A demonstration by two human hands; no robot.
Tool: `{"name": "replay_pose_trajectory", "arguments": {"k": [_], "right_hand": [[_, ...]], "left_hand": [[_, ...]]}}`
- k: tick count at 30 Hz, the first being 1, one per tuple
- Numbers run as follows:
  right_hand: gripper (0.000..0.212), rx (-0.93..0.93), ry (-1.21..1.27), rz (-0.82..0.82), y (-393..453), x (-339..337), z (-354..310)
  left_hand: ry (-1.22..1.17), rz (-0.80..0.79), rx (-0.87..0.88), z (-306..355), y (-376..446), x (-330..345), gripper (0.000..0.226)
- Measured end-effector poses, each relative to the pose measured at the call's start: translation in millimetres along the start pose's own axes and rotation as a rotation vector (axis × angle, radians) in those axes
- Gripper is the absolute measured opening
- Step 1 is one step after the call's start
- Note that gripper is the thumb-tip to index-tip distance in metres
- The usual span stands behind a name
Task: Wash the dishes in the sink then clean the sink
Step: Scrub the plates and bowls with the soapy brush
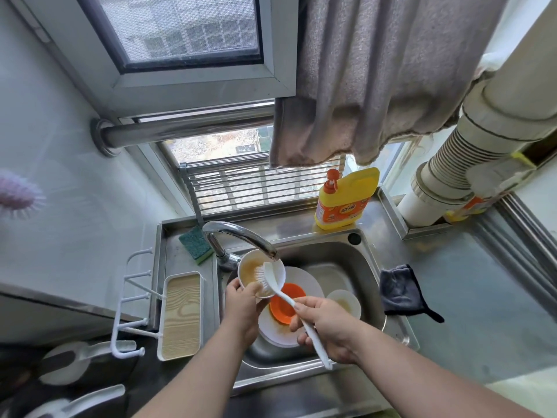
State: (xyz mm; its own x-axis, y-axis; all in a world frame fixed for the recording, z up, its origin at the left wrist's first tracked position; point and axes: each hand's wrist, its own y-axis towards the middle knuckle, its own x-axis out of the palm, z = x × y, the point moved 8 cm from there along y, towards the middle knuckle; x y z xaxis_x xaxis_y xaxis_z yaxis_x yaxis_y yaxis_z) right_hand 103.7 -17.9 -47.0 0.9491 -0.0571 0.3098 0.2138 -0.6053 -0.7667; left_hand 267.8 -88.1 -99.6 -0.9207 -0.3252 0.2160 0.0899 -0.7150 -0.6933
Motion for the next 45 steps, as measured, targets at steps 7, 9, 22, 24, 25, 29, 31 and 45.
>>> {"name": "replay_pose_trajectory", "arguments": {"k": [7, 9, 22, 24, 25, 29, 31, 45], "right_hand": [[0.029, -0.053, -0.501, 0.004, -6, -7, -3], [0.034, -0.135, -0.931, 0.096, -6, -23, -27], [0.037, -0.215, -1.467, 0.261, 9, -26, -39], [0.048, -0.227, -1.706, 0.343, 9, -25, -46], [0.05, -0.235, -1.717, 0.344, 12, -20, -44], [0.033, -0.182, -1.141, 0.146, 20, -3, -10], [0.033, -0.212, -1.28, 0.139, 15, -11, -15], [0.045, -0.199, -1.6, 0.298, 10, -30, -33]], "left_hand": [[-0.145, -0.035, -0.158, -22, 7, 0, 0.048], [-0.017, -0.056, -0.127, -22, 6, -4, 0.048], [0.236, -0.149, 0.062, -19, 11, 7, 0.067], [0.219, -0.148, 0.076, -16, 10, 8, 0.08], [0.173, -0.143, 0.074, -15, 12, 9, 0.08], [0.093, -0.07, 0.029, -15, 19, 7, 0.044], [0.155, -0.081, 0.014, -20, 18, 4, 0.037], [0.501, -0.073, 0.115, -23, 28, 2, 0.087]]}}
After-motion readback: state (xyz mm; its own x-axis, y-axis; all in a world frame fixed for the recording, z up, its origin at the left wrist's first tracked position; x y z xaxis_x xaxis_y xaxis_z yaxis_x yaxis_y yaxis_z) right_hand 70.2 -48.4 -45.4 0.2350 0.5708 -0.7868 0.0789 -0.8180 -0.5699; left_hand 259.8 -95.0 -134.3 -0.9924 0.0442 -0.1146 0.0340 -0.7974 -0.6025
